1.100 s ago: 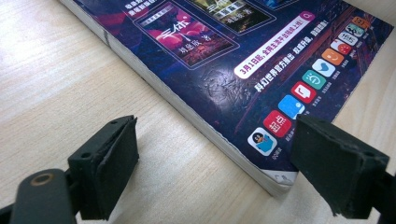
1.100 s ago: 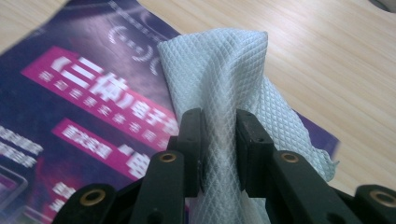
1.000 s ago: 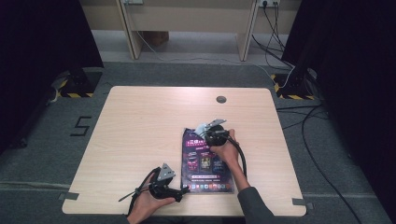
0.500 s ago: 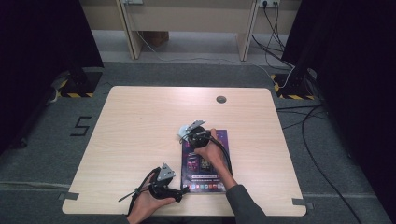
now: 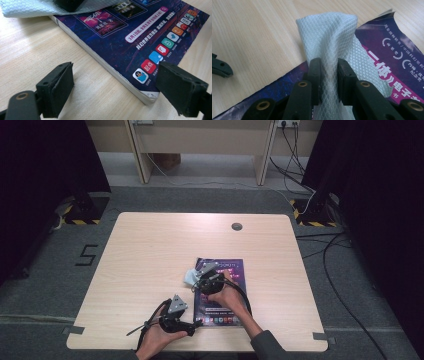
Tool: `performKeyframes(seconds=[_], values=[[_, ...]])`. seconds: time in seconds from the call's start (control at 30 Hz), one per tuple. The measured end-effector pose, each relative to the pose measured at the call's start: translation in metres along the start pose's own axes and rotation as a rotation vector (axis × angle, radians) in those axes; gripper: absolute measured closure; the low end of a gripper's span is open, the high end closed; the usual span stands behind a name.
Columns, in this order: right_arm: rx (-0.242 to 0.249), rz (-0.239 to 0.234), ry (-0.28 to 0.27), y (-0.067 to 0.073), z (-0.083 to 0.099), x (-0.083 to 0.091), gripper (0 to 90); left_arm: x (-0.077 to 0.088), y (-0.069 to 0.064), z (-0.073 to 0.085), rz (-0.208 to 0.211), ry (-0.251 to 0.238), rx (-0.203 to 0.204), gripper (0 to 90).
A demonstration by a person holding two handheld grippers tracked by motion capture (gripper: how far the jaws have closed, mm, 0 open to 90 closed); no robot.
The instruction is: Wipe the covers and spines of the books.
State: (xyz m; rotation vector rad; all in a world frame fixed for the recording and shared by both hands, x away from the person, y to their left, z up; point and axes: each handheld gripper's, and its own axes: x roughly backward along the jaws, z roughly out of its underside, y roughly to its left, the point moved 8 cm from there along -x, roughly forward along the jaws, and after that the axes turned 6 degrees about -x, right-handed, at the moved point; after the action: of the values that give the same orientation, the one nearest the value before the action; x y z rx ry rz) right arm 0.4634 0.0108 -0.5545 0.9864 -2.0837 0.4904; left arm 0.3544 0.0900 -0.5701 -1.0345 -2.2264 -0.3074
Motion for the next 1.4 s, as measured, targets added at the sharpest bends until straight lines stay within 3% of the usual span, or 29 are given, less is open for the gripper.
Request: performKeyframes(seconds=[0.07,0.17,0.3,0.37,0.53,0.63,0.8,0.97,1.13,1.27,1.4], values=[[-0.022,-0.012,-0.003,-0.003,0.000,0.000,75.1,0.001,0.000,0.000,0.016,-0.003,0.000,15.1],[-0.035,0.048,0.006,-0.018,0.003,0.003,75.0,0.008,0.004,0.001,0.031,0.002,-0.001,16.1],[-0.096,0.070,0.004,-0.034,0.011,0.009,75.0,0.019,0.008,0.004,0.048,0.001,0.010,16.2],[-0.093,0.074,0.006,-0.034,0.015,0.012,75.5,0.024,0.011,0.004,0.046,-0.012,0.026,16.2],[-0.038,0.066,0.017,-0.016,0.024,0.021,76.2,0.030,0.014,0.009,0.049,0.007,0.020,16.2],[-0.001,0.031,0.023,0.006,0.029,0.025,76.5,0.033,0.019,0.013,0.035,0.022,0.021,16.2],[0.039,-0.017,0.014,0.038,0.038,0.033,76.6,0.043,0.032,0.018,-0.003,0.018,0.048,16.6],[0.051,-0.068,0.014,0.058,0.047,0.040,76.5,0.055,0.045,0.023,-0.042,0.011,0.071,17.0],[0.045,-0.072,0.006,0.057,0.050,0.043,75.8,0.059,0.055,0.026,-0.081,0.012,0.085,17.1],[0.037,-0.038,0.011,0.049,0.051,0.044,76.1,0.059,0.059,0.028,-0.101,0.026,0.081,17.5],[0.047,-0.038,0.015,0.055,0.053,0.046,76.7,0.060,0.066,0.029,-0.126,0.029,0.094,17.7]])
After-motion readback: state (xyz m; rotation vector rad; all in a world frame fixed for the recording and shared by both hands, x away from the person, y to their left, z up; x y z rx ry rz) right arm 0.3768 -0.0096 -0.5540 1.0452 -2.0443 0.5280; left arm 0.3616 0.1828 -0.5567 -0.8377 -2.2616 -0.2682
